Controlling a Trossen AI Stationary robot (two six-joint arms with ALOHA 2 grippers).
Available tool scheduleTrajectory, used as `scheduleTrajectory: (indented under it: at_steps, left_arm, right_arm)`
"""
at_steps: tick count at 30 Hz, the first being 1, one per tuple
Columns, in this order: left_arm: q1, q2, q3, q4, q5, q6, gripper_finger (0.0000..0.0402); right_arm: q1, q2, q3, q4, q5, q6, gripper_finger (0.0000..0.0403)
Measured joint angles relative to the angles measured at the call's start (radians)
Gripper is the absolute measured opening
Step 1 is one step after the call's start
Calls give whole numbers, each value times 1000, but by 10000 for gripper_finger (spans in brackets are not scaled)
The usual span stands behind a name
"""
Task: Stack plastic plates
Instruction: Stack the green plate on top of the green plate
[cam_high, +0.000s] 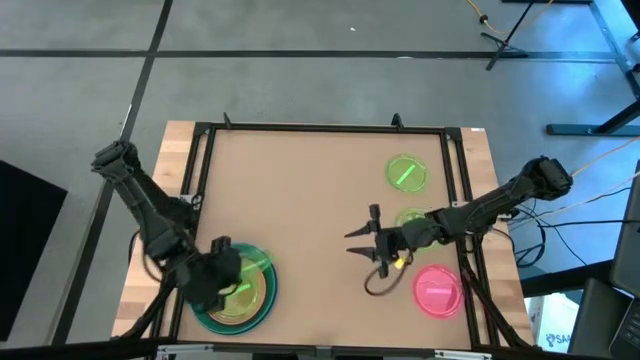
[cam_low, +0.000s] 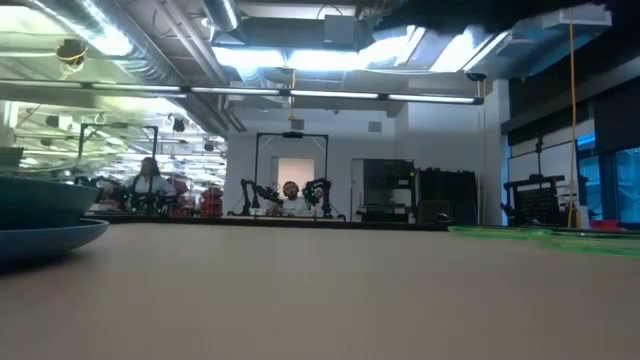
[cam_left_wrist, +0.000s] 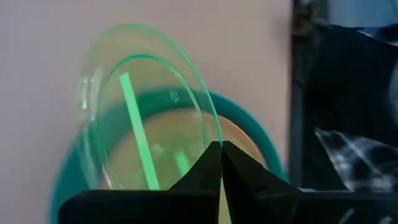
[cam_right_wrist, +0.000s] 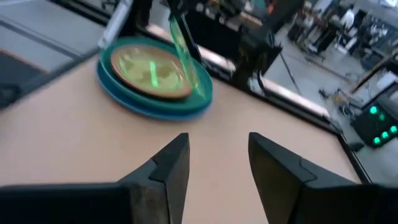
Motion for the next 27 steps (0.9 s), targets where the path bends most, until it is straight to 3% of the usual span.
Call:
scheduleTrajectory:
  at_steps: [9, 14, 20, 24, 27]
  left_arm:
    - [-203, 65, -8, 10, -30, -193, 2]
    - [-217, 115, -8, 37, -56, -196, 17]
    - [-200, 116, -8, 41, -54, -195, 67]
    - [-189, 95, -8, 43, -56, -90, 90]
    - [-181, 91, -8, 45, -201, 33, 94]
  right_arm:
    - [86, 0, 0, 25, 117, 5, 159]
    - [82, 0, 0, 24, 124, 39, 159]
    - [82, 0, 0, 20, 128, 46, 159]
    - [82, 0, 0, -50, 204, 81, 159]
    - [82, 5, 0, -125, 266, 117, 159]
